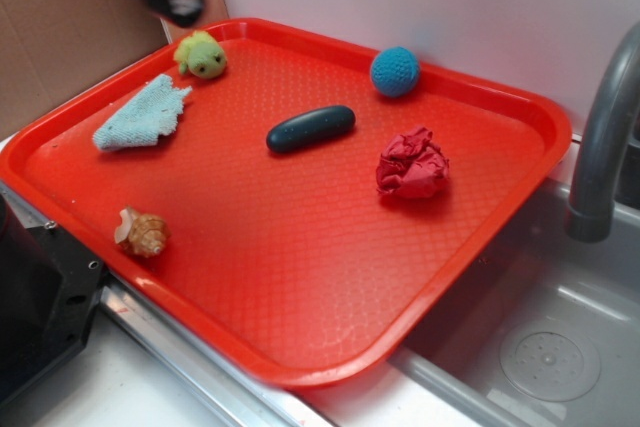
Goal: Grab the plastic pickle.
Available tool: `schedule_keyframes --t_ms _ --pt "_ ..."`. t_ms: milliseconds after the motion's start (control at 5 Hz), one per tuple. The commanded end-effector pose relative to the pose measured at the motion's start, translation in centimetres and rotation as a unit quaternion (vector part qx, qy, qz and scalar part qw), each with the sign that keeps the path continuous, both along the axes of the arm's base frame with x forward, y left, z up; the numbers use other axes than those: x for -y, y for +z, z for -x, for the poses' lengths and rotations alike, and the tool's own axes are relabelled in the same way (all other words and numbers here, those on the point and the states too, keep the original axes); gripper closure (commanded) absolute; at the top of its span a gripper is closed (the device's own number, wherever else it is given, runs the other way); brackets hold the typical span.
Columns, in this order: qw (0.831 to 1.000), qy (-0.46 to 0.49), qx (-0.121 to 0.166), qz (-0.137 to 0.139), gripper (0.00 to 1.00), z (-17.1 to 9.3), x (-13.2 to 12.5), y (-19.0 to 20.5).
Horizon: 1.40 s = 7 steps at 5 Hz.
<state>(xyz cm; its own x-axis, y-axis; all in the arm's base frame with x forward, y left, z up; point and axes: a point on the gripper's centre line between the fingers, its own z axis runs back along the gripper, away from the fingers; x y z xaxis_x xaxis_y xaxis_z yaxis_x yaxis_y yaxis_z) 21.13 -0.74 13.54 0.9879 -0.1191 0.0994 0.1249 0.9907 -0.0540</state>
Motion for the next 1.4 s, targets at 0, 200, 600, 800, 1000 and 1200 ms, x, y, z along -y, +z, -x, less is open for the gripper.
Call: schedule_keyframes --t_ms 0,200,600,800,1000,1200 --pt "0.999 -0.037 0.023 -0.007 0.00 -3.5 0.1 -5.7" --pt "0.994 -0.104 0.029 0.016 0.00 -4.3 2.2 -7.7" --pt "0.993 -0.117 0.000 -0.031 0.00 -5.4 3.5 -9.8" --pt "0.993 -0.115 -0.019 -0.028 0.00 -5.9 3.2 -11.1" --pt "0.995 -0.100 -0.024 -0.020 1.00 -5.6 3.0 -11.3" --pt "0.997 -0.078 0.003 -0.028 1.00 -4.4 2.5 -8.2"
